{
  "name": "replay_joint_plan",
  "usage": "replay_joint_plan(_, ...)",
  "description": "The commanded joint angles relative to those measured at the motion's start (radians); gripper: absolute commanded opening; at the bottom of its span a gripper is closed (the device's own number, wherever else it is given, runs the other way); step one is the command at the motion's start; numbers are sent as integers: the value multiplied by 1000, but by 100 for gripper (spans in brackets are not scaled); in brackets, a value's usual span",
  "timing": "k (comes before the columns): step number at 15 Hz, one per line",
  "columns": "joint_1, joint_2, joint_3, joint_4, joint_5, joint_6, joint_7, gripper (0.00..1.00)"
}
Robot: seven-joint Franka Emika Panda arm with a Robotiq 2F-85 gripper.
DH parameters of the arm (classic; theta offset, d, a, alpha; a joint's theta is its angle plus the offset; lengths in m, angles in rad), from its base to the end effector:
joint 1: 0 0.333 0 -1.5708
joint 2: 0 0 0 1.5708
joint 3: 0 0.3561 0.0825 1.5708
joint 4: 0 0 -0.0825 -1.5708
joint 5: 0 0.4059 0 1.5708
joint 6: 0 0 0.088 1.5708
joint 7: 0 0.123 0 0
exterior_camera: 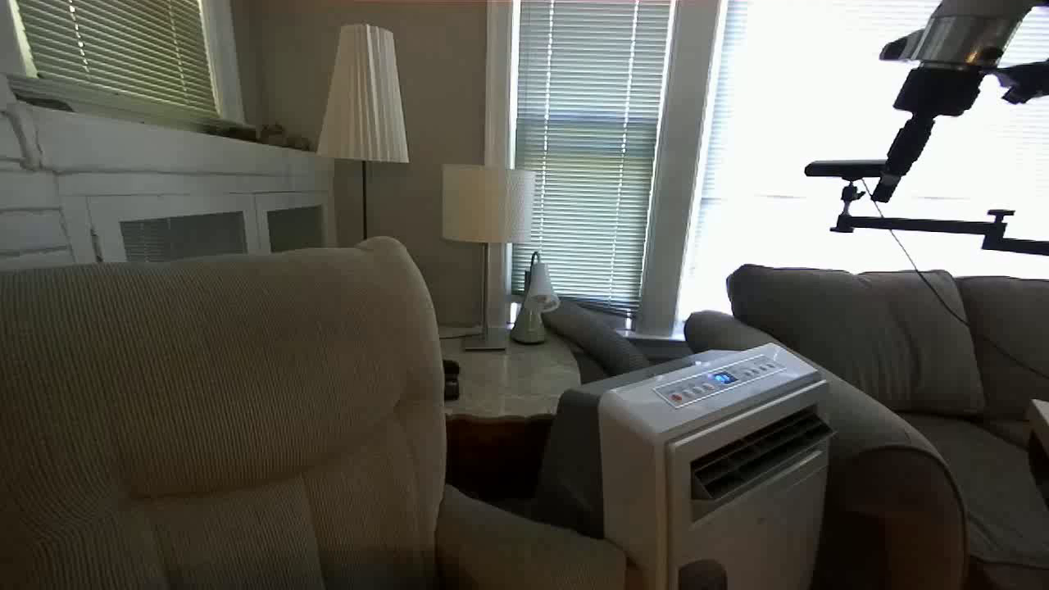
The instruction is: Press the third button from the left on the air conditioner
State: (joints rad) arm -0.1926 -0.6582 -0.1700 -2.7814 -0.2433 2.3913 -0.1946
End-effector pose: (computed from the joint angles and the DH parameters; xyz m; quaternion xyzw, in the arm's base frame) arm 0.3312 -0.1276 0.4241 0.9902 0.0047 0.1176 0.0754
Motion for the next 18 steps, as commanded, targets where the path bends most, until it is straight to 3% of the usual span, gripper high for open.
replay_joint_plan(1, -2, 1, 3, -3, 3, -4, -2, 100)
replay_joint_plan(10, -2, 7, 3, -7, 3, -4, -2, 100)
replay_joint_plan(18, 29, 215, -19, 49, 27, 190, -28, 100)
